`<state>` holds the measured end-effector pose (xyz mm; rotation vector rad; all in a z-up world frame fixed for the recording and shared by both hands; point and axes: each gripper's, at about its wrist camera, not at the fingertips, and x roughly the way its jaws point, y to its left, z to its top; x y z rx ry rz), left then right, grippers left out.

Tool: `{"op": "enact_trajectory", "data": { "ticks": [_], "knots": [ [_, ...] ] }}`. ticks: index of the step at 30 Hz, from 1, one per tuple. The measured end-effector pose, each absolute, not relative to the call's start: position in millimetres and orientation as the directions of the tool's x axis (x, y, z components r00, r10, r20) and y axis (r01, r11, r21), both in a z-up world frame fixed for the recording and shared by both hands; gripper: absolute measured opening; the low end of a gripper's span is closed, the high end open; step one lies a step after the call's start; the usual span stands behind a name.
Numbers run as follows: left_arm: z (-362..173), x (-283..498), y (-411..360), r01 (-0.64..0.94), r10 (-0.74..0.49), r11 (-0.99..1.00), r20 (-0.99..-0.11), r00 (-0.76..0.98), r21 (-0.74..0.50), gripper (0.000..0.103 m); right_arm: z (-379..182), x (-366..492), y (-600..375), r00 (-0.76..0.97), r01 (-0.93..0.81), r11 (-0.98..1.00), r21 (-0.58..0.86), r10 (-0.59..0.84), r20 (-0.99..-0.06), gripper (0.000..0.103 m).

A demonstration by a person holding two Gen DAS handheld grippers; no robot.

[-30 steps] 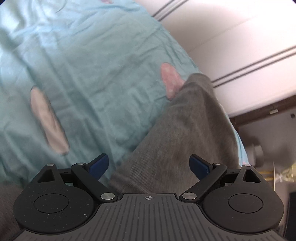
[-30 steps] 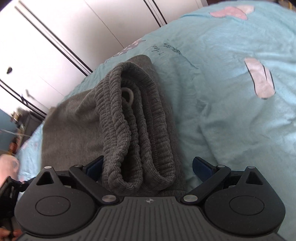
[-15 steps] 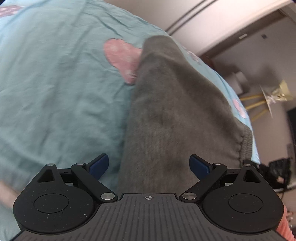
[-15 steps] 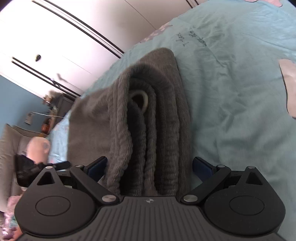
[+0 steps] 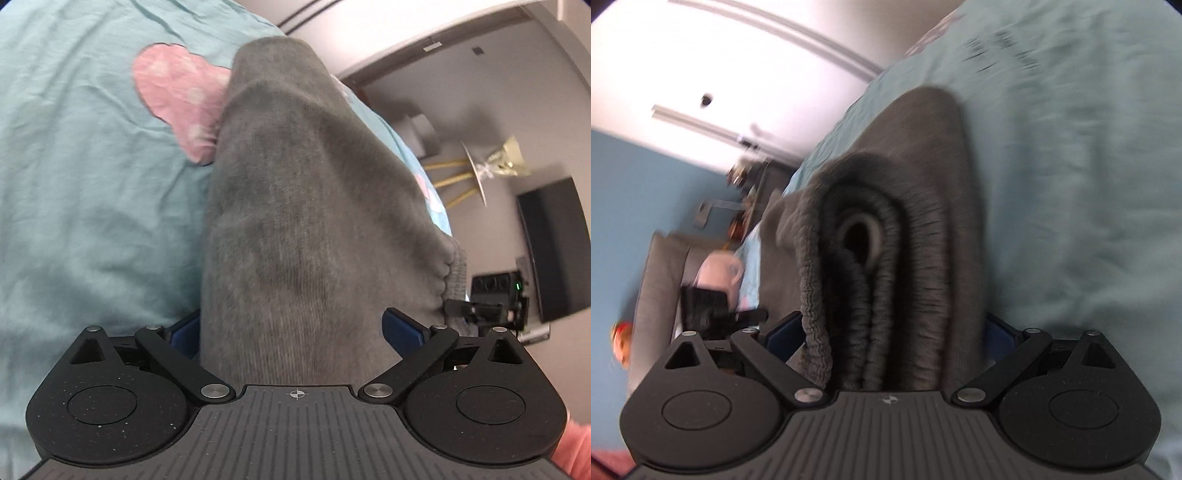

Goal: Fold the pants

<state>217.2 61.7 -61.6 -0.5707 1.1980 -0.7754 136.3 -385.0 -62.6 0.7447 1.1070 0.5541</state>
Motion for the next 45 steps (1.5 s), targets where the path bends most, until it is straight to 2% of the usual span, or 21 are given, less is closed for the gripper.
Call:
{"op": "enact_trajectory", "data": {
  "ticks": [6, 13, 17, 25, 35, 45],
  "knots": [
    [-59.6, 224.9, 41.2, 0.295, -0.776, 0.627, -0.611, 0.155, -0.721, 0.103, -60.6, 146.1, -377.2, 0.311, -0.048, 0.633, 0.773, 0.744, -0.591, 0.099],
    [-68.2, 235.0, 31.6, 0.274, -0.791, 0.608, -0.597, 0.135, -0.745, 0.103, -70.9, 135.8, -368.3, 0.374, -0.095, 0.598, 0.796, 0.763, -0.528, 0.099],
    [-62.6, 234.3, 26.1, 0.249, -0.761, 0.647, -0.631, 0.15, -0.721, 0.103, -67.6, 131.5, -362.8, 0.386, -0.088, 0.62, 0.779, 0.743, -0.547, 0.099],
    [-50.5, 216.9, -4.6, 0.318, -0.639, 0.762, -0.733, 0.233, -0.564, 0.103, -52.0, 139.5, -335.5, 0.37, -0.077, 0.694, 0.716, 0.686, -0.626, 0.099],
    [-47.2, 211.9, -17.8, 0.321, -0.592, 0.8, -0.756, 0.279, -0.508, 0.103, -47.7, 126.5, -316.8, 0.454, -0.091, 0.739, 0.668, 0.628, -0.633, 0.098],
    [-49.3, 216.6, -23.6, 0.325, -0.596, 0.795, -0.756, 0.27, -0.512, 0.103, -50.0, 120.2, -310.1, 0.478, -0.082, 0.763, 0.641, 0.594, -0.647, 0.098]
  ]
}}
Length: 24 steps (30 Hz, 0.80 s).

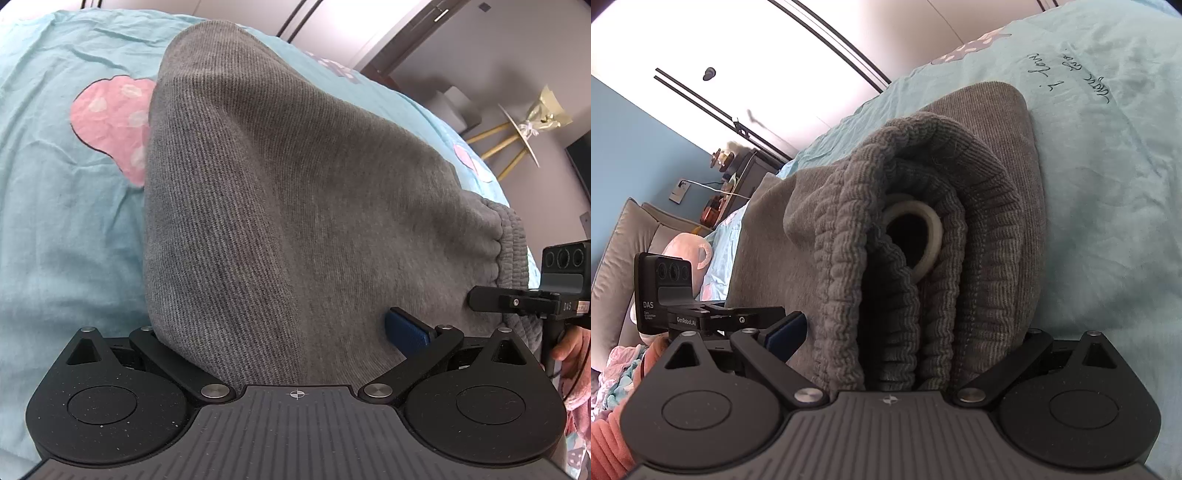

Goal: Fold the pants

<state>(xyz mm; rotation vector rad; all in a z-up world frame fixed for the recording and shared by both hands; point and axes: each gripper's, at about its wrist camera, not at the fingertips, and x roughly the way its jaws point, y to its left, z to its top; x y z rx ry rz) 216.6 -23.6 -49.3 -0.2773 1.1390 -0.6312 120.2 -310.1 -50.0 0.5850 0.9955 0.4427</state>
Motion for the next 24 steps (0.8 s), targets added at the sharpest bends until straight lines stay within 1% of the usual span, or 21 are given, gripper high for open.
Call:
{"op": "enact_trajectory", "data": {
  "ticks": [4, 8, 11, 13, 14, 16, 17, 18, 20, 22, 23, 24],
  "knots": [
    [-49.7, 214.4, -18.0, 0.326, -0.597, 0.795, -0.754, 0.272, -0.512, 0.103, -51.9, 122.7, -312.9, 0.464, -0.066, 0.753, 0.655, 0.604, -0.648, 0.099],
    [-49.2, 212.4, -18.5, 0.327, -0.595, 0.797, -0.754, 0.279, -0.508, 0.103, -51.1, 128.3, -314.4, 0.444, -0.045, 0.761, 0.648, 0.596, -0.669, 0.099],
    [-48.3, 211.0, -18.8, 0.325, -0.592, 0.8, -0.755, 0.283, -0.505, 0.103, -47.0, 127.9, -307.1, 0.446, -0.044, 0.789, 0.613, 0.564, -0.695, 0.098],
    [-46.5, 209.4, -20.6, 0.326, -0.58, 0.808, -0.761, 0.29, -0.491, 0.103, -41.7, 125.6, -298.0, 0.457, -0.035, 0.829, 0.557, 0.509, -0.729, 0.098],
    [-45.2, 208.2, -21.9, 0.326, -0.569, 0.815, -0.767, 0.296, -0.479, 0.101, -37.7, 124.5, -290.8, 0.461, -0.037, 0.855, 0.518, 0.474, -0.75, 0.097],
    [-41.7, 205.2, -23.7, 0.324, -0.544, 0.832, -0.778, 0.314, -0.45, 0.096, -31.7, 121.5, -280.0, 0.47, -0.048, 0.896, 0.441, 0.41, -0.782, 0.091],
    [-39.6, 203.8, -23.6, 0.317, -0.534, 0.839, -0.78, 0.325, -0.443, 0.091, -30.0, 119.5, -279.1, 0.478, -0.049, 0.902, 0.428, 0.398, -0.783, 0.085],
    [-36.9, 201.6, -23.1, 0.316, -0.528, 0.843, -0.778, 0.339, -0.435, 0.086, -28.9, 117.8, -281.4, 0.483, -0.051, 0.898, 0.436, 0.404, -0.777, 0.078],
    [-35.1, 199.6, -24.5, 0.331, -0.526, 0.844, -0.774, 0.352, -0.423, 0.085, -30.0, 117.4, -293.1, 0.48, -0.046, 0.874, 0.485, 0.445, -0.756, 0.071],
    [-37.6, 201.4, -26.8, 0.335, -0.522, 0.845, -0.778, 0.348, -0.417, 0.087, -35.3, 121.7, -302.8, 0.461, -0.037, 0.85, 0.525, 0.48, -0.746, 0.072],
    [-39.0, 203.4, -26.0, 0.329, -0.533, 0.839, -0.774, 0.343, -0.433, 0.091, -36.9, 125.4, -304.0, 0.455, -0.031, 0.843, 0.538, 0.491, -0.743, 0.076],
    [-41.0, 206.0, -24.6, 0.32, -0.552, 0.829, -0.764, 0.333, -0.459, 0.096, -39.1, 128.4, -304.4, 0.447, -0.029, 0.829, 0.559, 0.511, -0.735, 0.085]
  ]
}}
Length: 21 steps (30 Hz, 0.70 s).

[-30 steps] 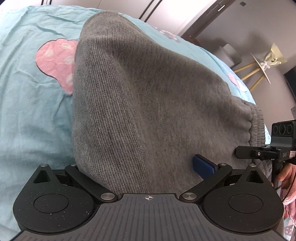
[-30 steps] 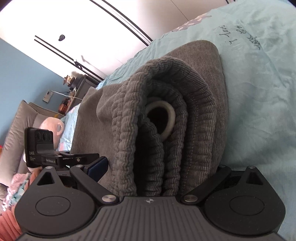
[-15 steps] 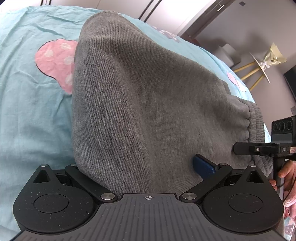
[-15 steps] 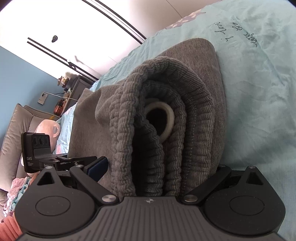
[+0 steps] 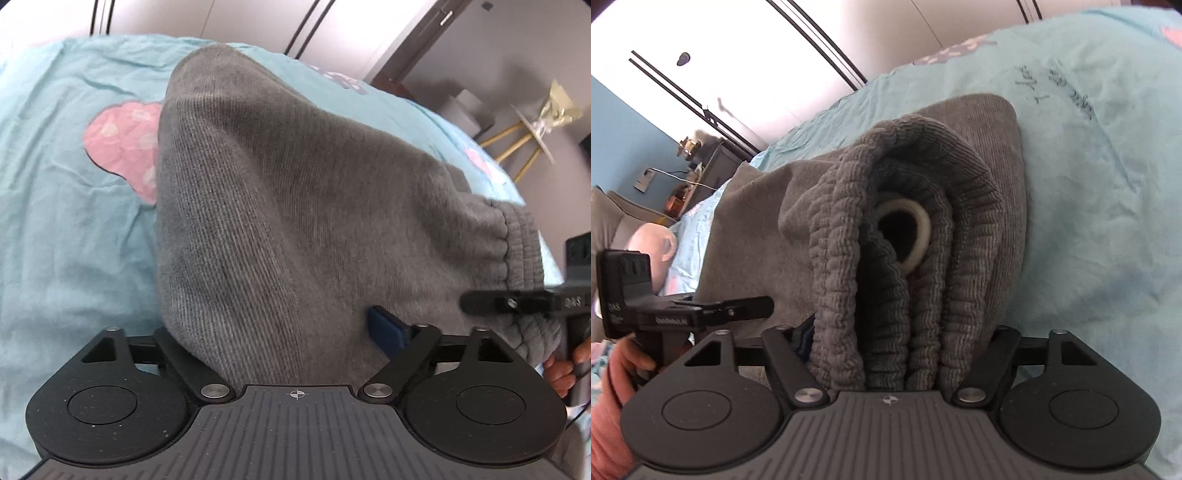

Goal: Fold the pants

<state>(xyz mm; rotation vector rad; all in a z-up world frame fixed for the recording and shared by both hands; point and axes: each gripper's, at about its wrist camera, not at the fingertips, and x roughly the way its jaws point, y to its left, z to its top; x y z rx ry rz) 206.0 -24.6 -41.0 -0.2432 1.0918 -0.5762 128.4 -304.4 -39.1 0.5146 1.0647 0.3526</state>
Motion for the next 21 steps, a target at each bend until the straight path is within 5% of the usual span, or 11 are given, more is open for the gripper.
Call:
{"op": "enact_trajectory", "data": {
  "ticks": [2, 7, 9, 12, 21],
  "knots": [
    [-44.0, 210.0, -24.6, 0.318, -0.579, 0.811, -0.753, 0.313, -0.491, 0.101, -42.9, 134.7, -303.4, 0.446, -0.027, 0.807, 0.59, 0.538, -0.715, 0.098],
    [-37.2, 204.8, -31.8, 0.327, -0.524, 0.845, -0.779, 0.345, -0.423, 0.092, -42.4, 134.3, -305.2, 0.481, 0.034, 0.807, 0.59, 0.504, -0.717, 0.096],
    [-32.7, 201.6, -31.1, 0.314, -0.511, 0.855, -0.777, 0.367, -0.413, 0.076, -35.8, 126.6, -298.3, 0.504, 0.027, 0.864, 0.502, 0.422, -0.754, 0.074],
    [-25.4, 195.8, -30.0, 0.288, -0.498, 0.865, -0.771, 0.397, -0.411, 0.062, -27.7, 112.3, -297.5, 0.543, 0.004, 0.868, 0.497, 0.416, -0.73, 0.059],
    [9.4, 168.6, -48.9, 0.298, -0.399, 0.912, -0.773, 0.492, -0.281, 0.037, 20.9, 92.0, -270.9, 0.628, -0.06, 0.871, 0.487, 0.413, -0.66, 0.051]
  ]
}}
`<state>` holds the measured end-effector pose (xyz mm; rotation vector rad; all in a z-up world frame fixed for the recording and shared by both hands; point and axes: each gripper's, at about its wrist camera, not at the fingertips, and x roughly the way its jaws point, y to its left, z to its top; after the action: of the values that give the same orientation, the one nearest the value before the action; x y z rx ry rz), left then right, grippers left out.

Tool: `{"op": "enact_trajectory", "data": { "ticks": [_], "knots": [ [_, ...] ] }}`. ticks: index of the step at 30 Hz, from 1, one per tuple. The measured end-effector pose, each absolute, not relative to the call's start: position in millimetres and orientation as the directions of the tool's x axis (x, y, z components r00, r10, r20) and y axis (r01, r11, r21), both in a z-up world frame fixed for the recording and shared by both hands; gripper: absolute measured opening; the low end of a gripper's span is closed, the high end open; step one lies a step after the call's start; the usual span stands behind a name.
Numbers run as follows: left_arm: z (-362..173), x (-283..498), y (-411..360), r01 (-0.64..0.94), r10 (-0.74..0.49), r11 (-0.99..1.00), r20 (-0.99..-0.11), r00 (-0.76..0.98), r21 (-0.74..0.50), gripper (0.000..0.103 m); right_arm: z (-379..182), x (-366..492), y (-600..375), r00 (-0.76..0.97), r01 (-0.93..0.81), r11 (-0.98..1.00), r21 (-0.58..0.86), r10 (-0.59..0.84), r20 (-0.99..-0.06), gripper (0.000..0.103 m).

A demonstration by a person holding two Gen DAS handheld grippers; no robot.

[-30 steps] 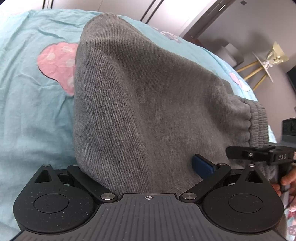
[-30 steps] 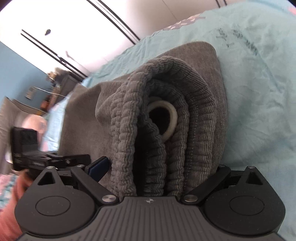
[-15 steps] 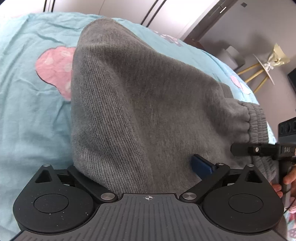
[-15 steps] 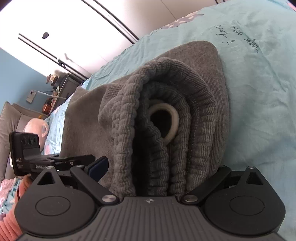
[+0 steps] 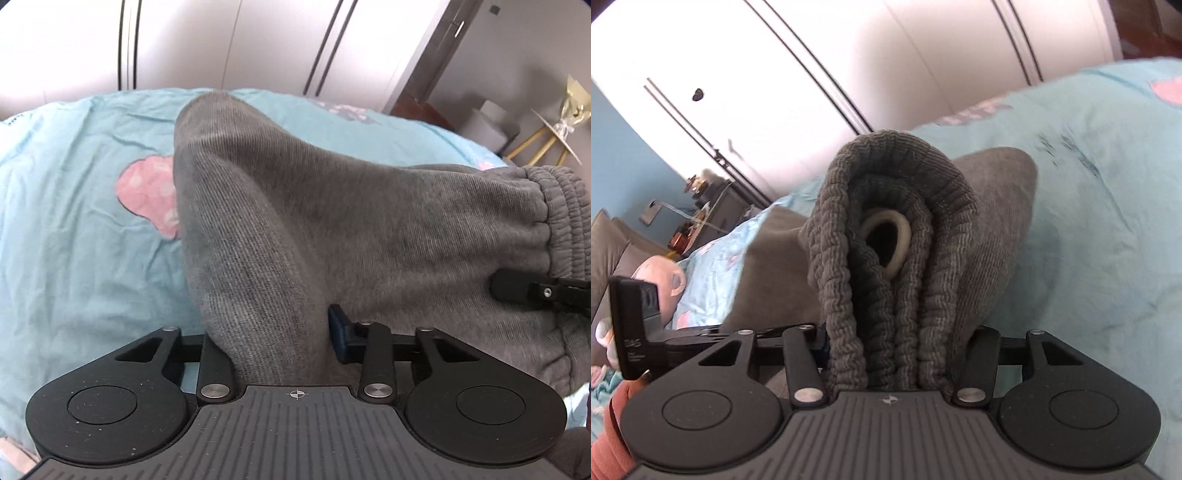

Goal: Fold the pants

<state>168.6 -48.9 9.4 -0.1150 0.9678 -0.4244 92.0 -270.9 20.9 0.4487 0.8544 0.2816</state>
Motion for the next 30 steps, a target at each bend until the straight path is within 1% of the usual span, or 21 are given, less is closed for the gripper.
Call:
{"op": "enact_trajectory", "data": {
  "ticks": [3, 9, 17, 20, 25, 28, 30],
  "knots": [
    [18.9, 163.0, -39.9, 0.292, -0.42, 0.905, -0.759, 0.498, -0.309, 0.035, 38.4, 89.7, -266.3, 0.643, -0.09, 0.864, 0.495, 0.43, -0.634, 0.051],
    [39.9, 164.2, -38.9, 0.301, -0.434, 0.899, -0.738, 0.517, -0.318, 0.034, 64.5, 95.0, -255.3, 0.668, -0.116, 0.867, 0.485, 0.43, -0.607, 0.051],
    [64.1, 196.2, -43.2, 0.291, -0.401, 0.915, -0.697, 0.594, -0.278, 0.034, 81.1, 118.8, -259.4, 0.731, -0.136, 0.878, 0.459, 0.402, -0.552, 0.051],
    [59.9, 210.7, -49.3, 0.281, -0.381, 0.924, -0.707, 0.596, -0.26, 0.034, 76.3, 134.6, -260.3, 0.74, -0.116, 0.891, 0.439, 0.373, -0.56, 0.051],
    [34.5, 234.6, -59.7, 0.264, -0.356, 0.933, -0.744, 0.565, -0.246, 0.034, 55.9, 158.4, -261.8, 0.731, -0.08, 0.91, 0.407, 0.331, -0.596, 0.051],
    [23.5, 241.0, -62.3, 0.27, -0.329, 0.94, -0.755, 0.567, -0.207, 0.035, 41.8, 170.6, -257.6, 0.719, -0.068, 0.933, 0.353, 0.292, -0.631, 0.051],
    [20.6, 242.4, -59.8, 0.274, -0.339, 0.937, -0.751, 0.567, -0.217, 0.036, 35.5, 175.7, -256.9, 0.714, -0.072, 0.945, 0.32, 0.273, -0.645, 0.051]
  ]
}}
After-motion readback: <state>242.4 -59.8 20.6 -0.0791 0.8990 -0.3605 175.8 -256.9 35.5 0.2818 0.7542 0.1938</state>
